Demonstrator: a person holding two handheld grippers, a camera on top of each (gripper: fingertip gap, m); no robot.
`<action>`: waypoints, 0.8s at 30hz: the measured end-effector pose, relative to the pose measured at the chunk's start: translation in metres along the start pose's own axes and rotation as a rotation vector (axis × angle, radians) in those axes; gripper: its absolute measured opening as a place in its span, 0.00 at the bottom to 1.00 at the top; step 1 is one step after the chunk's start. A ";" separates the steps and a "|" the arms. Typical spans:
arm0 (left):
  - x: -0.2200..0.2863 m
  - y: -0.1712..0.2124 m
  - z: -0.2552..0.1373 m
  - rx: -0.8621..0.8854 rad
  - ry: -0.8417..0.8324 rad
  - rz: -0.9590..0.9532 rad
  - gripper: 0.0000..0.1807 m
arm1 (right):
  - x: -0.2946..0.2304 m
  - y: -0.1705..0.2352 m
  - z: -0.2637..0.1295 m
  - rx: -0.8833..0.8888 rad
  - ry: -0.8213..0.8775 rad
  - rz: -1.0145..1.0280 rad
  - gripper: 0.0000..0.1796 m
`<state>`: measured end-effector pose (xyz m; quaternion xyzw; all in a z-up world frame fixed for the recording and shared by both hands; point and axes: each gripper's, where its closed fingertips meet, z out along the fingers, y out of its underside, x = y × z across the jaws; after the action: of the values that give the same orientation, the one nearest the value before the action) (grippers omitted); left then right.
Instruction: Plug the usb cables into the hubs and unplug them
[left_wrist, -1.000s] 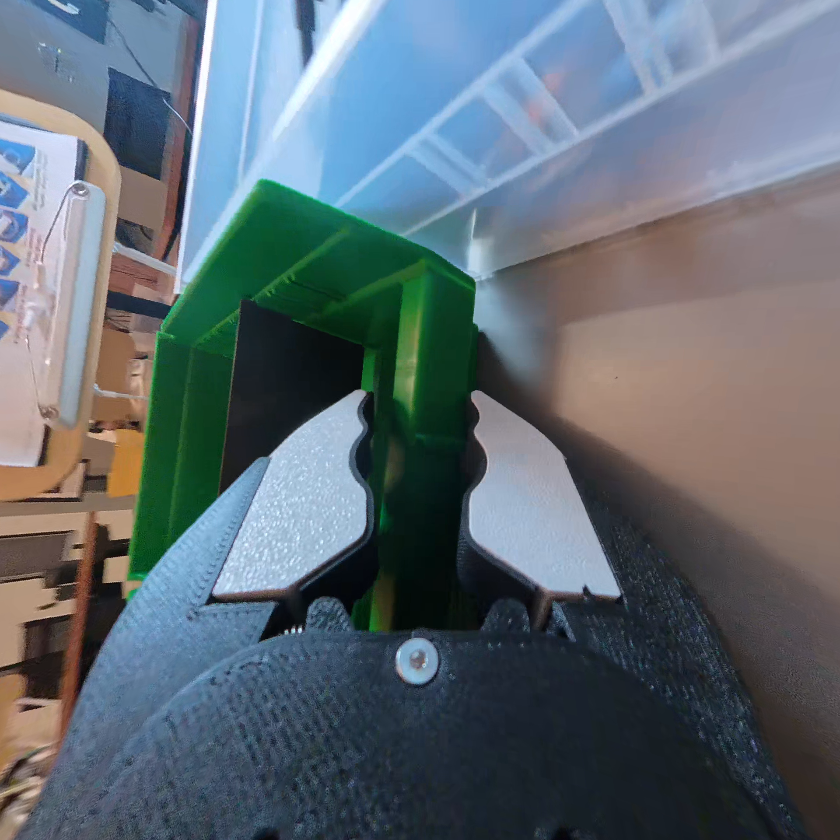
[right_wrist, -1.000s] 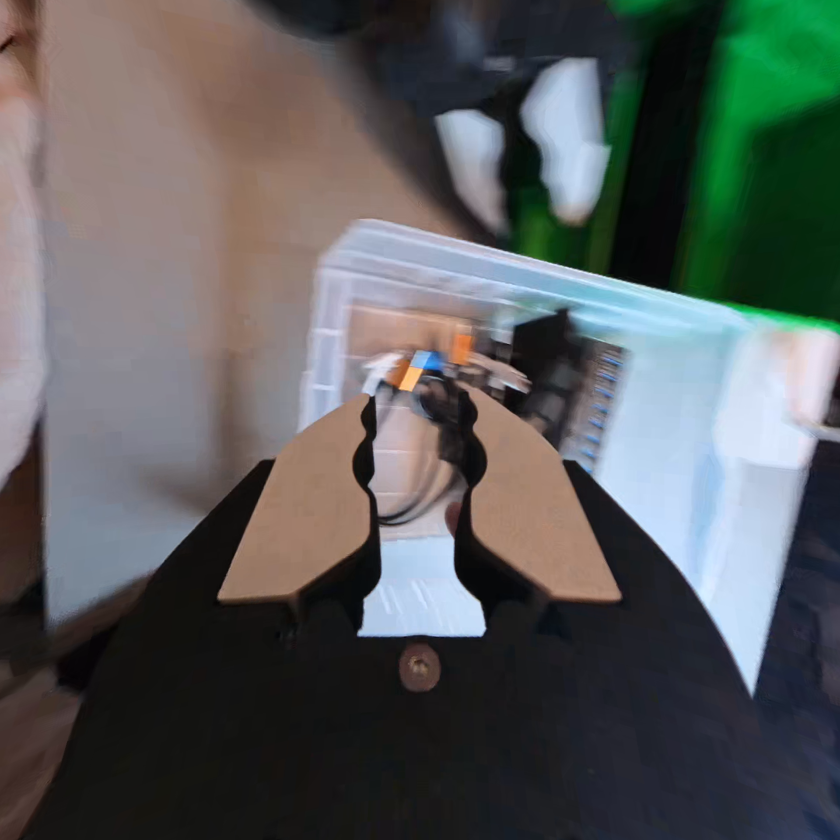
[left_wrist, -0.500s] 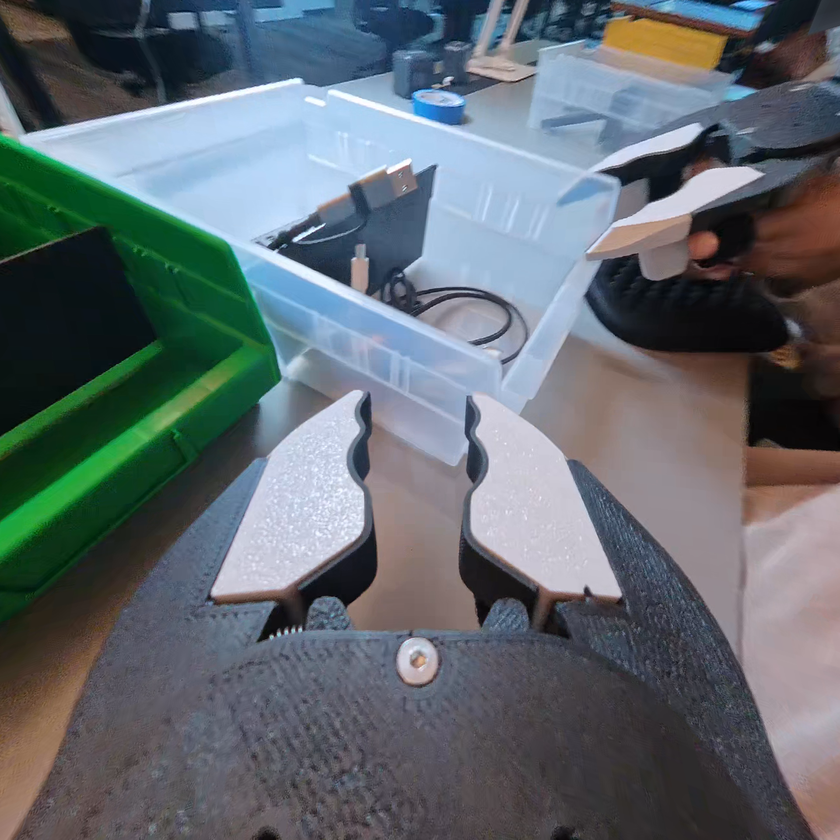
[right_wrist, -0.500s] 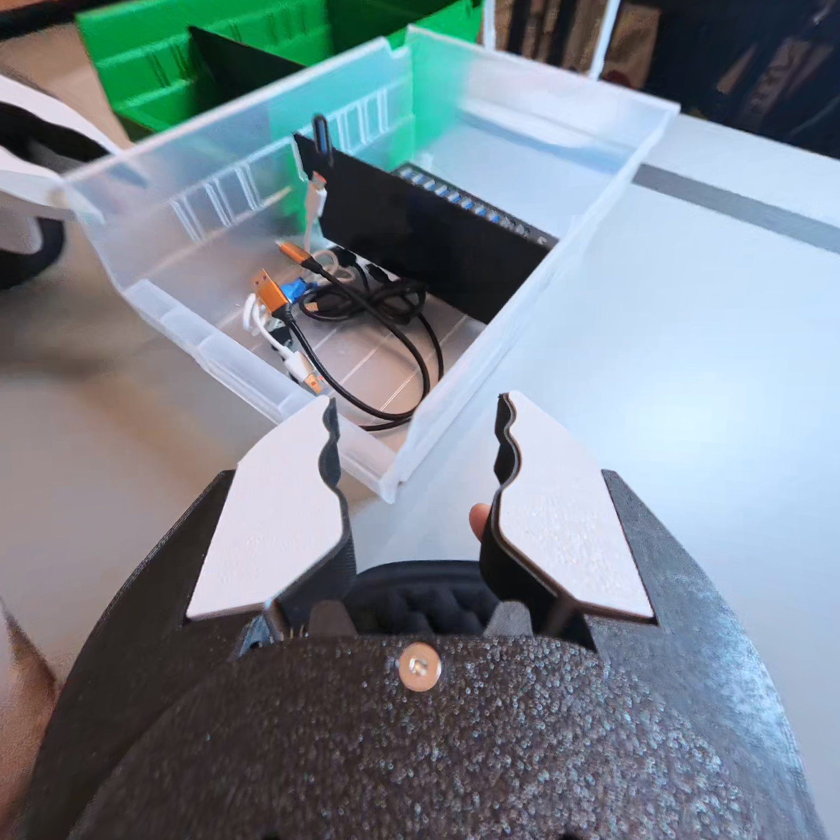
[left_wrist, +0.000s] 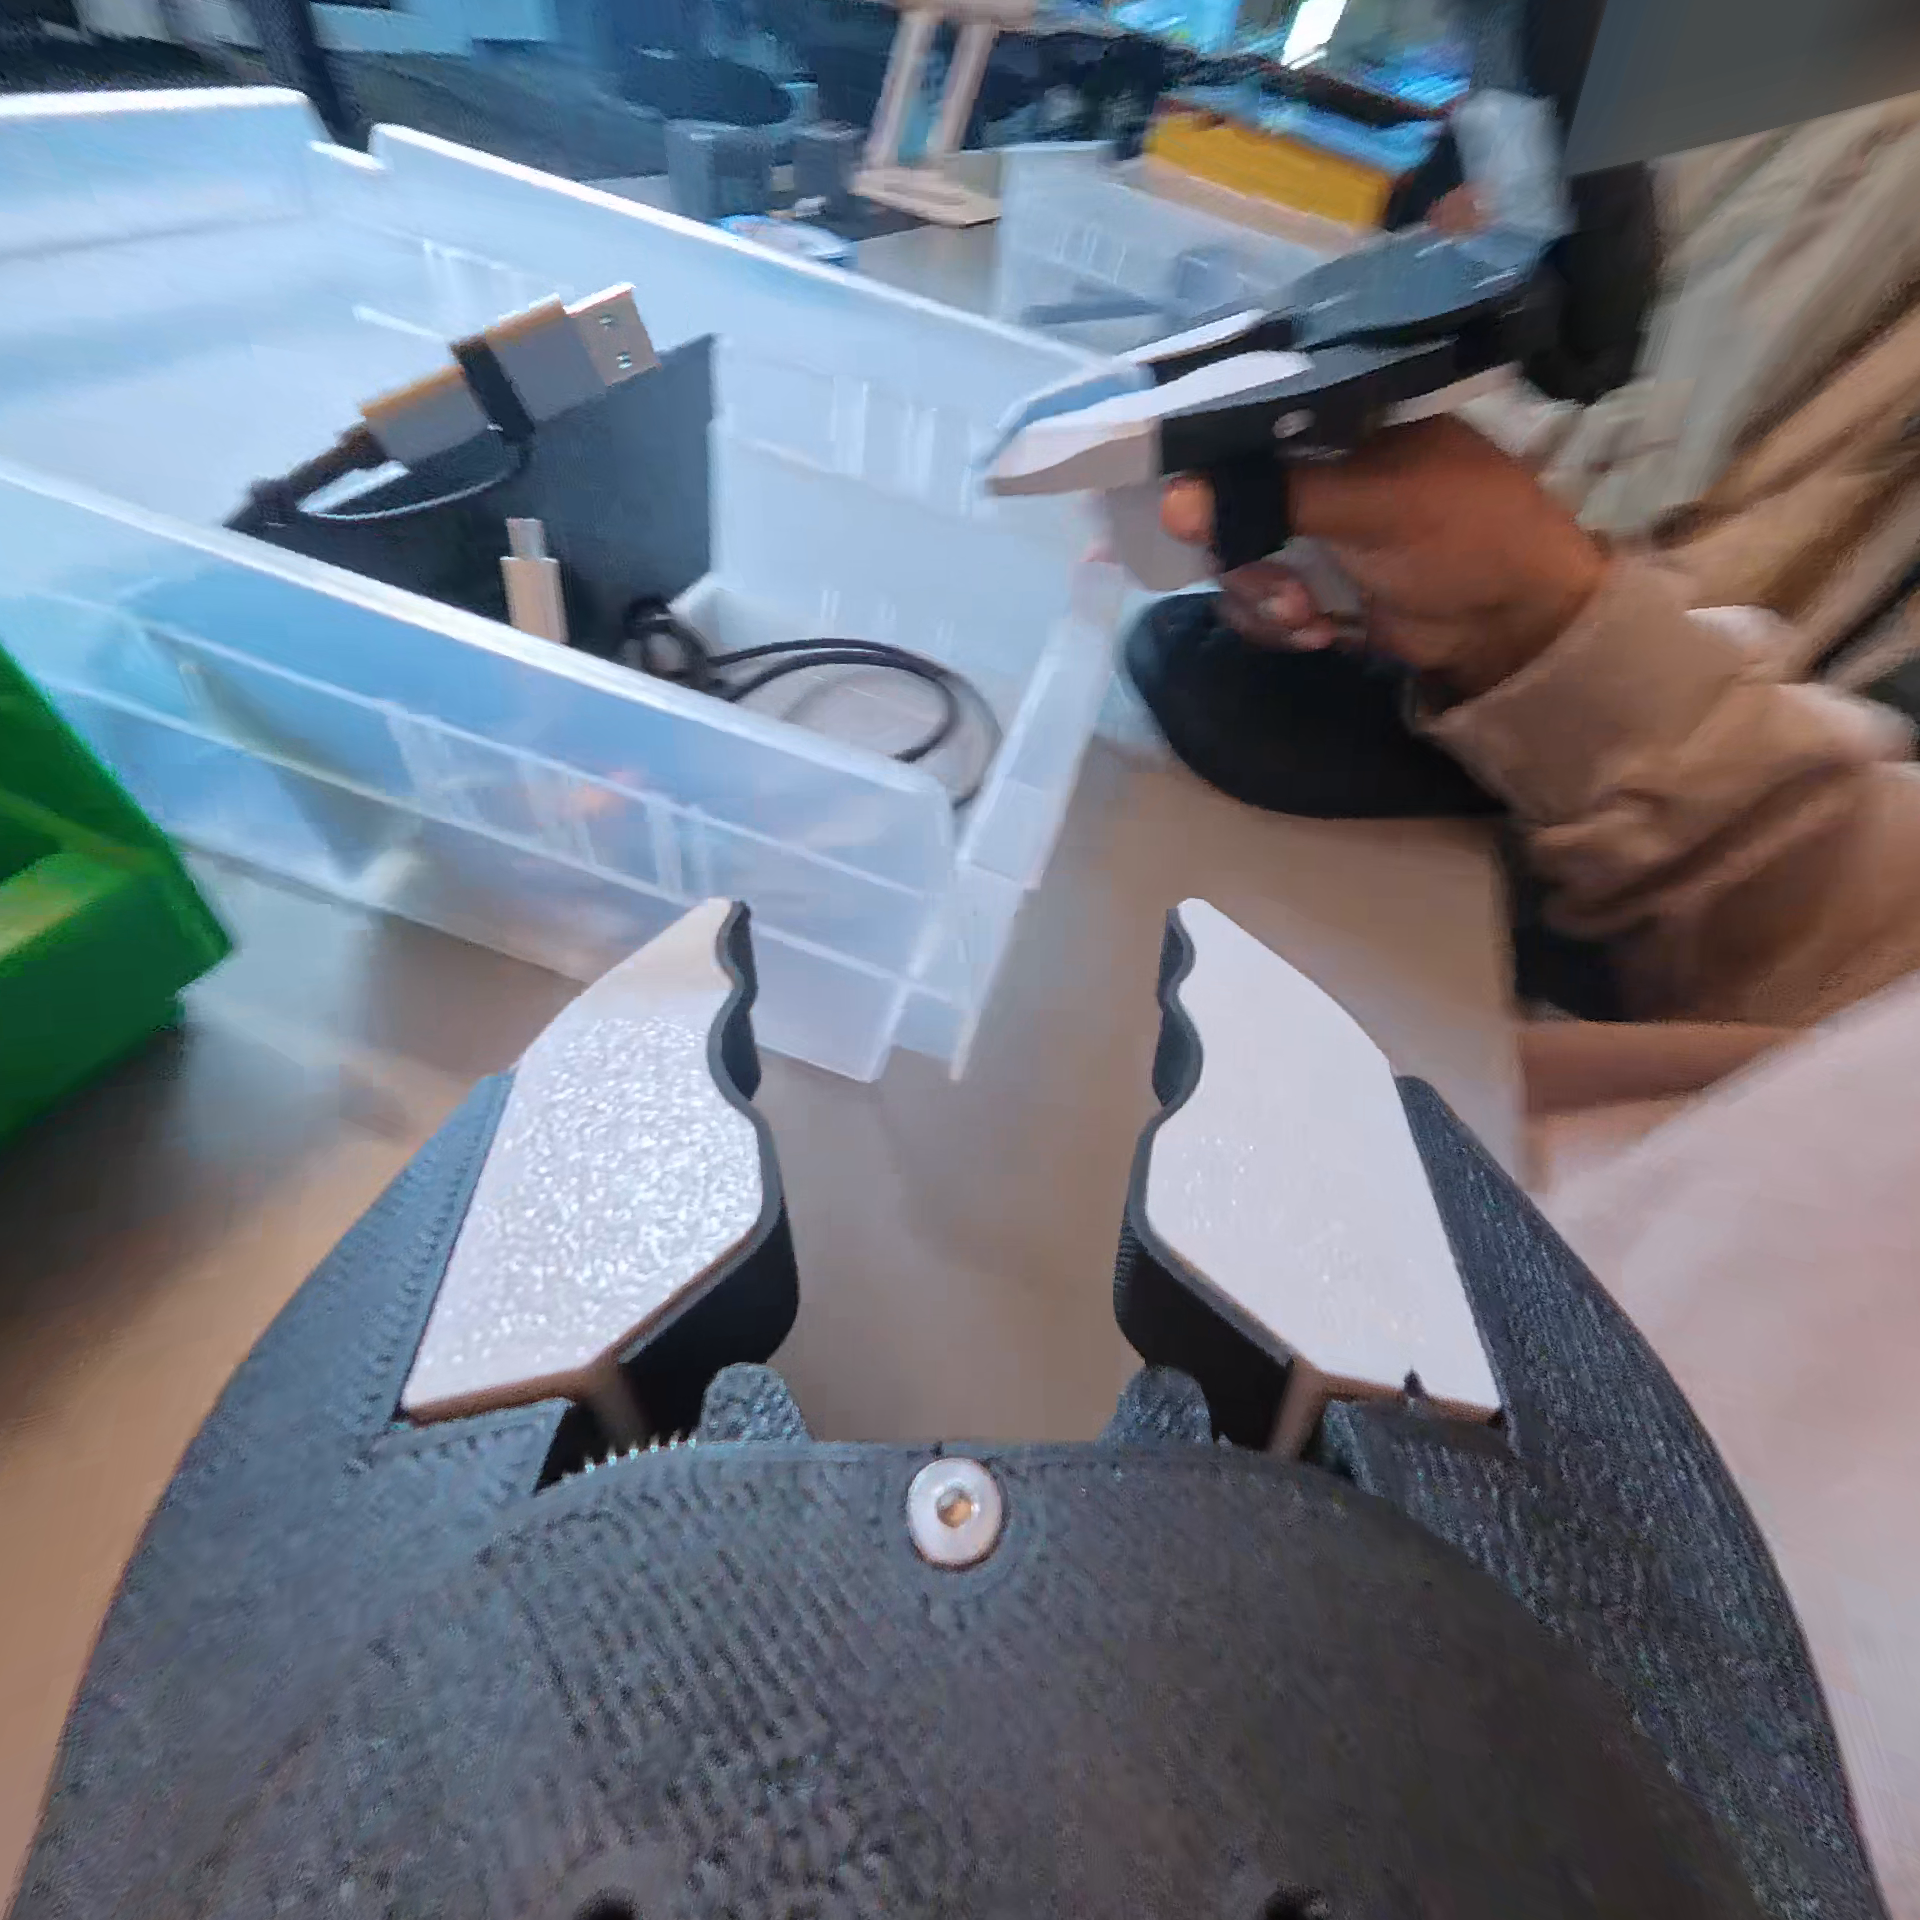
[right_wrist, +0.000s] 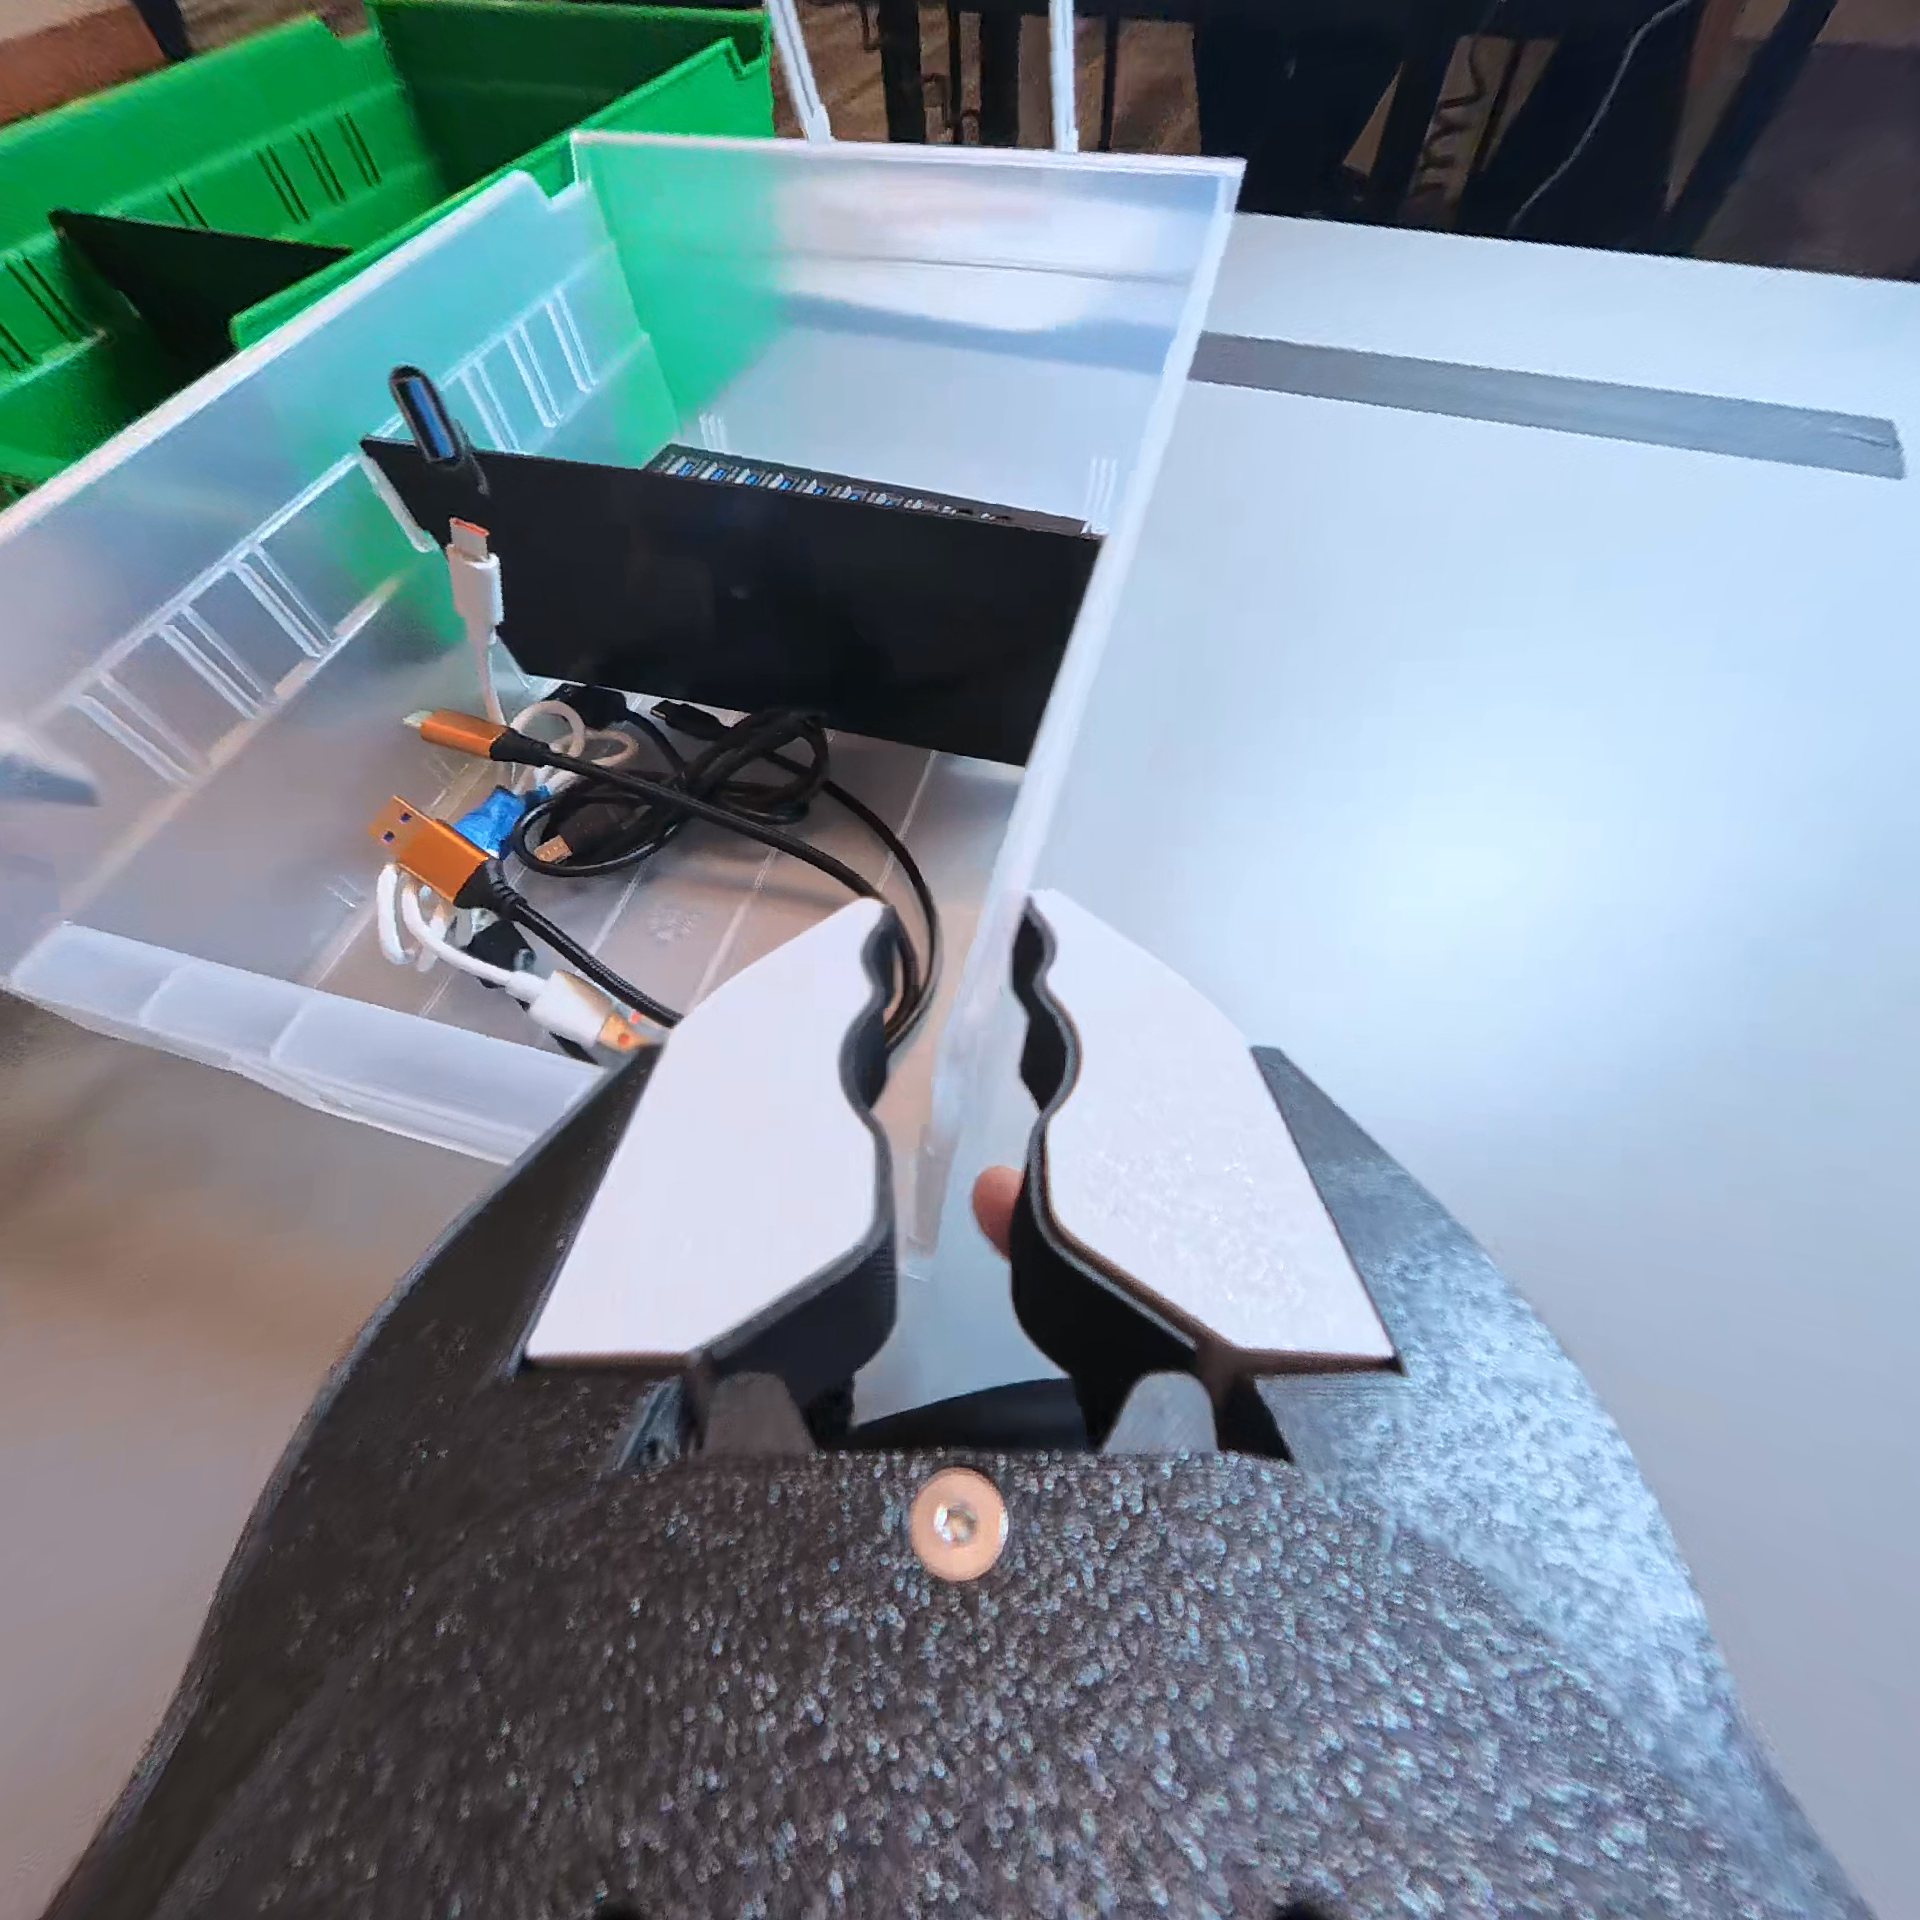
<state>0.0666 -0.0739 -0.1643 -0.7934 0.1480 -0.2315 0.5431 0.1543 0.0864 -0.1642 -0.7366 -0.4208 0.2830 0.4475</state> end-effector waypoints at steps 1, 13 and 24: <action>-0.008 0.001 0.007 -0.004 -0.078 0.044 0.40 | 0.003 -0.001 -0.002 0.010 0.023 -0.016 0.06; -0.023 -0.016 0.006 -0.008 -0.390 0.288 0.21 | -0.020 -0.023 -0.062 0.181 0.119 -0.246 0.06; 0.022 -0.115 -0.086 0.244 -0.548 0.565 0.17 | -0.073 -0.114 -0.135 0.529 0.056 -0.320 0.06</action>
<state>0.0377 -0.1105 -0.0272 -0.6834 0.1814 0.1307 0.6949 0.1840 -0.0060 0.0001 -0.5266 -0.4305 0.2882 0.6740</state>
